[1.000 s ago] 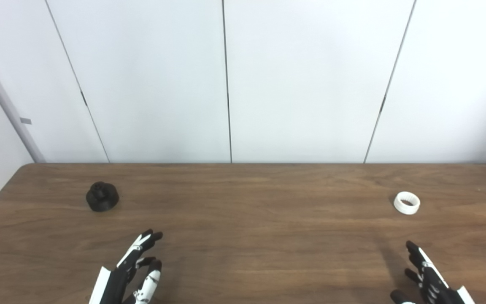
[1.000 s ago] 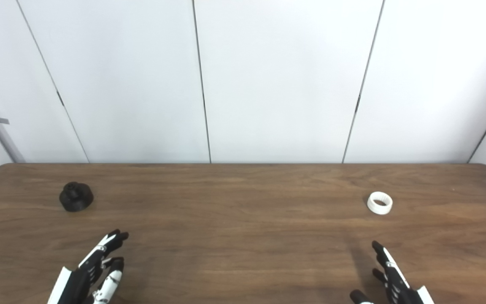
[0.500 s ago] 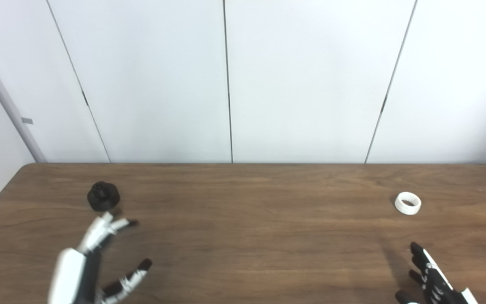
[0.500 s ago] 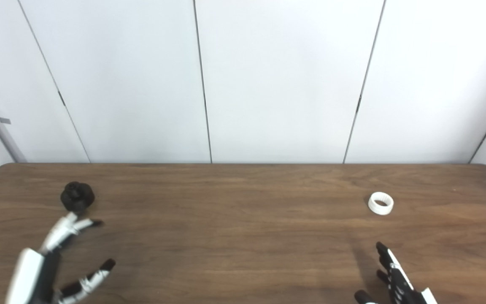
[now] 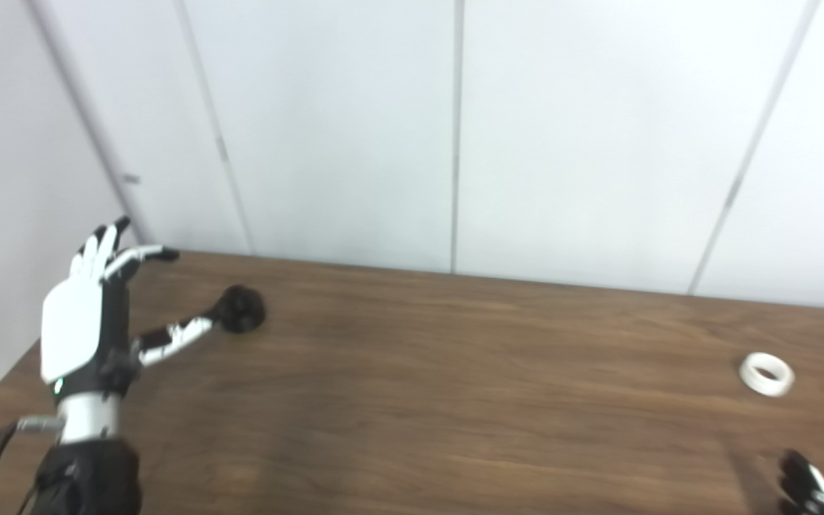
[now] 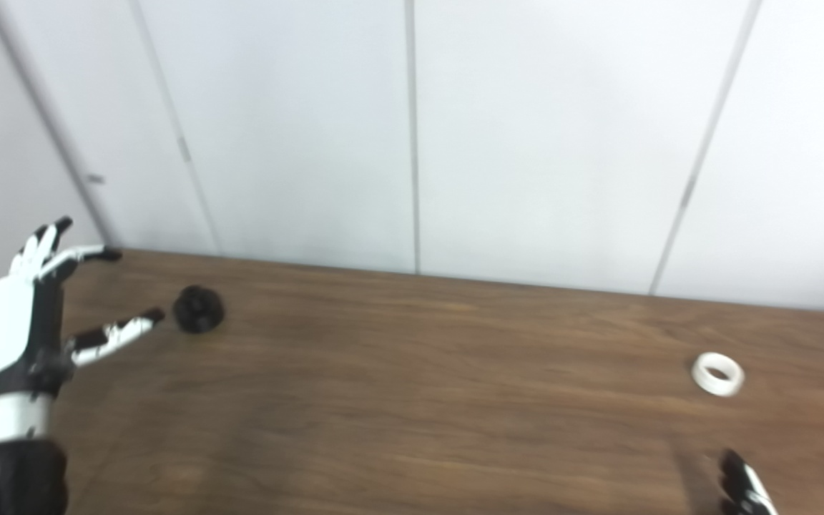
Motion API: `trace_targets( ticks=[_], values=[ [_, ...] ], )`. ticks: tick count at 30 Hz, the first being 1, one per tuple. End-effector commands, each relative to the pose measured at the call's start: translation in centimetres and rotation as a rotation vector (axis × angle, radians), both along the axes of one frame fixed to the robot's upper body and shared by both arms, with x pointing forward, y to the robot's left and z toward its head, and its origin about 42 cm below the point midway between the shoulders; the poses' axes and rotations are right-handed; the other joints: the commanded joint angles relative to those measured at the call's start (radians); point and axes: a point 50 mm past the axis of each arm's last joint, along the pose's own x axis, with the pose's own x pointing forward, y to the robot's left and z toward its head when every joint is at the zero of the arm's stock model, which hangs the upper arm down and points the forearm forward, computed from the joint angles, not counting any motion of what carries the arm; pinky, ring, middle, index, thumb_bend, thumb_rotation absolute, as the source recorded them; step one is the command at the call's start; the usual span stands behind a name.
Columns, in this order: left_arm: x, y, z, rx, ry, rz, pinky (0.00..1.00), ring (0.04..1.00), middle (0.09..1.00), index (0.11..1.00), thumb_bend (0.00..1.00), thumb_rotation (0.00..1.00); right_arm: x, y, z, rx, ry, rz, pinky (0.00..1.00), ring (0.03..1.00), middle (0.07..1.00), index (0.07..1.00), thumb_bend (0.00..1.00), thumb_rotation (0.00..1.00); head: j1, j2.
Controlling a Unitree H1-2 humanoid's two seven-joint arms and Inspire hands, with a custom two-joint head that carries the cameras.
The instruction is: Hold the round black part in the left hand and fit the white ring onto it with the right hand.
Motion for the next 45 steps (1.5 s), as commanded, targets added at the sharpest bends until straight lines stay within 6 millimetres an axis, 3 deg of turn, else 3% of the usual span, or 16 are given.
trace_targets(
  ticks=[1,5,9,13,20,23,32,40,45],
  values=[
    [1.3,1.3,2.3,0.032,-0.031,0.025,1.00,1.000,0.987,0.698,0.91,0.29,0.6,-0.7,1.6,-0.050,-0.078,-0.014,0.95,1.000,1.000,0.989,0.40,0.60,0.024,-0.004],
    [3.4,3.2,2.3,-0.023,0.059,0.069,1.00,1.000,0.999,0.737,0.98,0.37,0.7,-1.3,1.5,-0.073,-0.083,-0.016,0.93,1.000,1.000,0.977,0.47,0.68,0.076,-0.010],
    [5.0,4.0,1.3,-0.085,0.155,0.094,1.00,1.000,1.000,0.788,1.00,0.42,0.8,-2.2,1.4,-0.064,-0.065,-0.024,0.94,1.000,1.000,0.984,0.51,0.70,0.132,-0.014],
    [6.4,3.9,-0.1,-0.131,0.204,0.076,1.00,1.000,1.000,0.781,1.00,0.45,1.0,-3.2,1.2,-0.042,-0.051,-0.019,1.00,1.000,1.000,0.987,0.51,0.68,0.164,-0.011],
    [8.3,3.0,-4.3,-0.134,0.310,0.055,1.00,1.000,1.000,0.770,1.00,0.47,0.9,-4.6,1.2,-0.056,-0.036,-0.019,0.99,1.000,1.000,0.992,0.59,0.70,0.195,-0.001],
    [9.0,2.5,-6.1,-0.126,0.349,0.067,1.00,1.000,1.000,0.757,1.00,0.49,0.8,-5.0,1.3,-0.052,-0.038,-0.012,1.00,1.000,1.000,0.986,0.54,0.67,0.201,0.002],
    [10.0,1.3,-8.6,-0.084,0.406,0.031,1.00,1.000,1.000,0.730,1.00,0.42,0.3,-5.4,1.6,-0.059,-0.028,-0.015,1.00,1.000,1.000,0.990,0.55,0.65,0.198,0.012],
    [10.4,0.4,-9.1,-0.062,0.436,0.017,1.00,1.000,1.000,0.743,1.00,0.38,-0.2,-5.5,1.7,-0.055,-0.042,-0.006,1.00,1.000,1.000,0.992,0.51,0.63,0.195,0.017],
    [10.4,0.2,-9.6,-0.045,0.437,0.008,1.00,1.000,1.000,0.726,1.00,0.32,-0.7,-5.5,1.9,-0.062,-0.042,-0.006,1.00,1.000,1.000,0.996,0.55,0.67,0.186,0.017]
  ],
)
